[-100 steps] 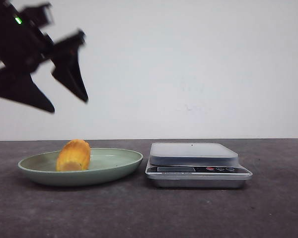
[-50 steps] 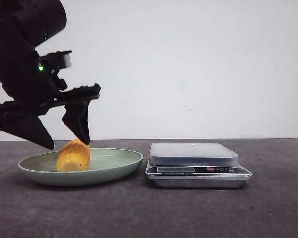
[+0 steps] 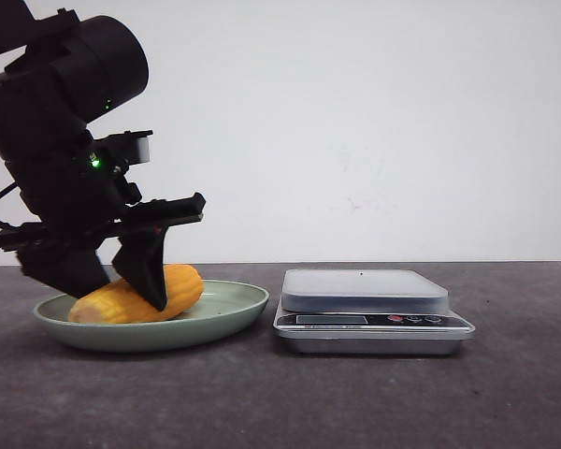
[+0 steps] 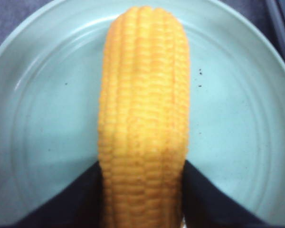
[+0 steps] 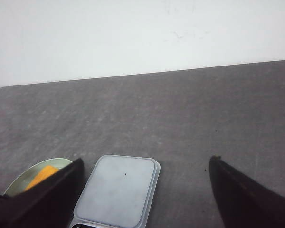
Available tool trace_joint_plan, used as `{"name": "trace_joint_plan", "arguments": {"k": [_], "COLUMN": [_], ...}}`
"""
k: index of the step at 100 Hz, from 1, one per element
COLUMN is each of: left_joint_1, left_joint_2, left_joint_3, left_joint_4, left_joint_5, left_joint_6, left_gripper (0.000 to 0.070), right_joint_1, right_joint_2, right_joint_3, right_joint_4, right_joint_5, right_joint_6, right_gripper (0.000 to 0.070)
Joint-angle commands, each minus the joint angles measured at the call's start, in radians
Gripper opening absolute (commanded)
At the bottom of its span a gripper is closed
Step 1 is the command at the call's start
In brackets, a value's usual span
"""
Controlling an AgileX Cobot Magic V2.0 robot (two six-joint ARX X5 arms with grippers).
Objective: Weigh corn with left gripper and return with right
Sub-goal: 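Lower the left gripper over the corn cob on the green plate, then close the left gripper on the corn cob and lift it, then carry the corn with the left gripper and lower it onto the scale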
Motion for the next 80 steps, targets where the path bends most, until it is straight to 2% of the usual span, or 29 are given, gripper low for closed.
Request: {"name": "trace_joint_plan", "arguments": {"k": [1,20,32,59,80], "left_joint_1": [-0.01,-0.011,-0.023,-0.126,-0.211], "left_joint_2": [0.016,-0.013,-0.053,-0.061,0.086], "left_joint_3": [0.015,0.034,0.09,0.317,0.537], "left_joint_4": [0.006,-0.011,-0.065,-0.137,-0.2], "left_joint_5": [0.0,0.0,0.003,0.018,-0.017], "left_joint_6": [-0.008,-0.006,0.022,0.046,0.012], "left_gripper": [0.0001,0.0003,0.0003,0.0006,0.0007], "right_joint_1": [0.003,0.002,0.002,0.002,0.002], "right_joint_2": [0.003,0.003,0.003,0.003,0.003], "right_joint_3": [0.016,0.016,0.016,0.016,0.016], "right_joint_4": [0.008,-0.005,-0.014,-0.013,-0.013], "right_joint_5": [-0.002,-0.001,-0.001,-0.001,-0.001], "right_joint_6": [-0.008,-0.008,-0.009,-0.006,-0.006], "right_gripper": [0.0534,0.0534,0.0534,0.0534,0.0534]}}
